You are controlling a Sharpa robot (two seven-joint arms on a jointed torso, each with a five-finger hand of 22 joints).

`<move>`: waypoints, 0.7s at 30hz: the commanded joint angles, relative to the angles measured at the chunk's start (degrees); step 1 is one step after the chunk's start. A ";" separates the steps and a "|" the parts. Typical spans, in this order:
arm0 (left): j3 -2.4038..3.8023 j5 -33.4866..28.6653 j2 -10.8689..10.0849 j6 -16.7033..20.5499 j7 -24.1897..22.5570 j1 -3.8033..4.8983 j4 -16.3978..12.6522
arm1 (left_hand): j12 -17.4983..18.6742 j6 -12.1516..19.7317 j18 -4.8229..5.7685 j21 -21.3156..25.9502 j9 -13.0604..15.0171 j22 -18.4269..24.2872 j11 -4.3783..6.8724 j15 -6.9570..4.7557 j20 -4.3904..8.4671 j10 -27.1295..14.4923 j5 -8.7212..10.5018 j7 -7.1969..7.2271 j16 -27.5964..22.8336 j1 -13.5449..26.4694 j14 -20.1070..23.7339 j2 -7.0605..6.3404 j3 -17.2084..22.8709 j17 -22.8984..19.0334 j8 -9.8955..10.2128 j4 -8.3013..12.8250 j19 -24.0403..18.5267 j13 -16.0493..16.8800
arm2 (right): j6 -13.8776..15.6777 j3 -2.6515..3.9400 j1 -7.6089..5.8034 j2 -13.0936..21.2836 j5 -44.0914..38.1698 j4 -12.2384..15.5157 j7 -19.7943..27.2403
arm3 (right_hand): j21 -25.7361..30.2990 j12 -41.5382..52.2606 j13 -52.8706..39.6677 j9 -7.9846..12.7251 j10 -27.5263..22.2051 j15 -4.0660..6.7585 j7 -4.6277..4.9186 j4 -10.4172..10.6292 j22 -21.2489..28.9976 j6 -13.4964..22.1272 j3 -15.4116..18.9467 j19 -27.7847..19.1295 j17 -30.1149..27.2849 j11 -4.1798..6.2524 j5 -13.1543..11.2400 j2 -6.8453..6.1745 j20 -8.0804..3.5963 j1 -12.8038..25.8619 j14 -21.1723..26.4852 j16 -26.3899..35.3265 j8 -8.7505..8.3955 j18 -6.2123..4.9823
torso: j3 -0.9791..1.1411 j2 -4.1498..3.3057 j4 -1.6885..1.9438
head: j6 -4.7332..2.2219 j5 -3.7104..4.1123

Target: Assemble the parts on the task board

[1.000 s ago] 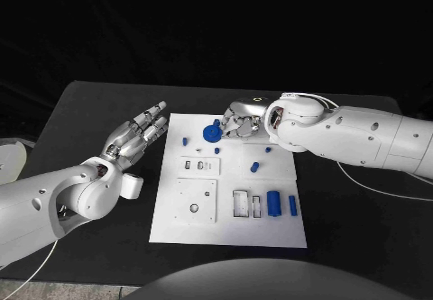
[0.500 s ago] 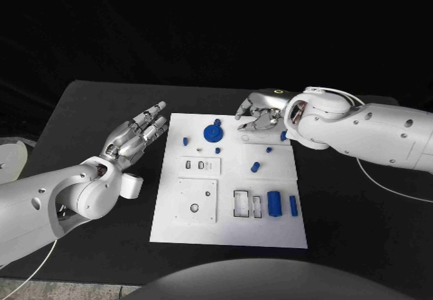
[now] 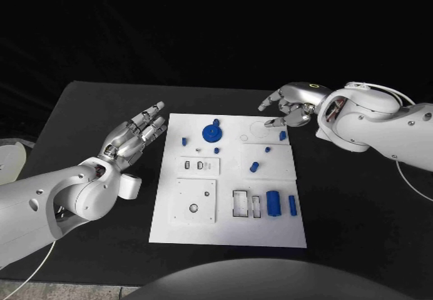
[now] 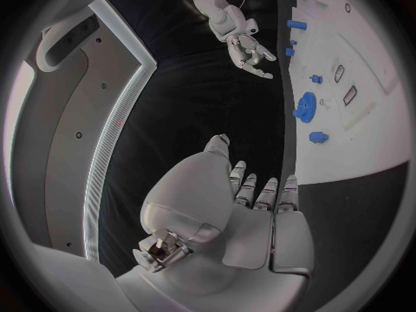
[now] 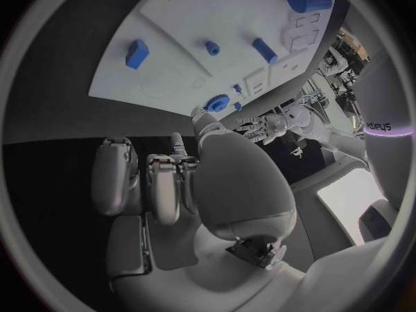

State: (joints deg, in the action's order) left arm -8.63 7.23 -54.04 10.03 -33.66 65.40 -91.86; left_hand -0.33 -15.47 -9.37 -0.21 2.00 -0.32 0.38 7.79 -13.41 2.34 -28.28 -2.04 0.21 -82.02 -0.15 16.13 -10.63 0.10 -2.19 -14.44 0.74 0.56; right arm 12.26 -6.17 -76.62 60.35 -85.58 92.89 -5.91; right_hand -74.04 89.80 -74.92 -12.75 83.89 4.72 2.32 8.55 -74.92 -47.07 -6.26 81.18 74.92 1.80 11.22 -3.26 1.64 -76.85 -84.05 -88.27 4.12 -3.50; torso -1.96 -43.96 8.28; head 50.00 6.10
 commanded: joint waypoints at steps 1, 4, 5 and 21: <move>0.02 -0.06 0.04 -0.82 -0.59 -0.04 -0.06 | -0.31 -0.37 -0.52 -0.32 0.09 -0.08 -0.22 0.38 -0.39 0.22 -0.14 -0.03 -0.11 -0.21 -0.02 0.12 0.38 -0.02 -0.31 -0.01 -0.13 0.09 | 0.34 -0.05 1.02 1.01 -1.02 -0.14 -0.24 | -0.46 0.20 -15.08 0.06 6.11 0.53 0.04 0.53 -7.58 0.84 0.77 0.67 13.91 0.49 -1.17 -0.17 -0.24 0.35 -5.45 -0.29 -0.25 -0.32 | -0.04 0.01 0.01 | 0.00 0.35; 0.02 -0.06 0.06 -0.95 -0.53 -0.12 -0.02 | -0.31 -0.33 -0.52 -0.33 0.08 -0.09 -0.23 0.39 -0.39 0.23 -0.17 -0.04 -0.11 -0.22 -0.03 0.11 0.39 -0.01 -0.30 0.01 -0.12 0.09 | 1.34 -0.10 2.10 1.65 -1.07 -0.85 0.38 | -0.69 0.20 -15.08 0.10 6.11 0.68 0.10 1.17 -7.74 1.57 1.33 1.09 13.78 0.55 -2.45 -0.41 -0.44 0.95 -5.46 -0.13 -0.32 -0.25 | -0.01 0.04 -0.11 | 0.00 0.44; 0.02 -0.06 0.08 -0.99 -0.52 -0.14 -0.02 | -0.31 -0.33 -0.52 -0.33 0.08 -0.09 -0.23 0.39 -0.39 0.23 -0.17 -0.04 -0.11 -0.22 -0.03 0.11 0.39 -0.01 -0.30 0.01 -0.12 0.09 | 1.62 -0.11 2.38 1.76 -1.09 -1.05 0.56 | -0.65 0.20 -15.08 0.13 6.11 0.68 0.16 1.31 -7.73 1.82 1.45 1.13 13.70 0.53 -2.69 -0.46 -0.47 1.08 -5.43 -0.02 -0.36 -0.25 | -0.02 0.05 -0.06 | 0.00 0.57; 0.03 -0.06 0.04 -1.21 -0.39 -0.50 0.05 | -0.31 -0.32 -0.52 -0.34 0.08 -0.09 -0.25 0.41 -0.41 0.24 -0.21 -0.05 -0.10 -0.24 -0.04 0.10 0.42 -0.01 -0.30 0.04 -0.12 0.09 | 4.44 -0.27 5.34 1.91 -2.36 -3.26 2.28 | -0.20 0.20 -15.08 -0.35 6.11 0.06 1.47 2.12 -7.63 2.26 1.92 1.24 13.02 -0.42 -3.05 -0.78 -0.12 1.28 -5.25 0.84 0.10 -0.26 | -0.08 0.13 0.15 | 0.00 0.70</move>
State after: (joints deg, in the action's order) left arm -8.63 7.19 -54.05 9.94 -33.59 64.93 -91.77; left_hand -0.33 -15.46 -9.36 -0.21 1.99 -0.31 0.38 7.79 -13.41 2.34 -28.28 -2.04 0.21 -82.02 -0.15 16.13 -10.64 0.10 -2.19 -14.44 0.74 0.56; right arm 15.31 -6.45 -71.37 62.32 -86.83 89.71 -4.59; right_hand -74.39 89.79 -74.91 -13.05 83.87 5.04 3.42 10.45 -74.91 -44.90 -4.35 82.29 74.91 1.78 8.55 -4.01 1.34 -76.09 -84.13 -87.59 3.90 -3.50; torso -1.98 -43.87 8.40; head 50.00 6.75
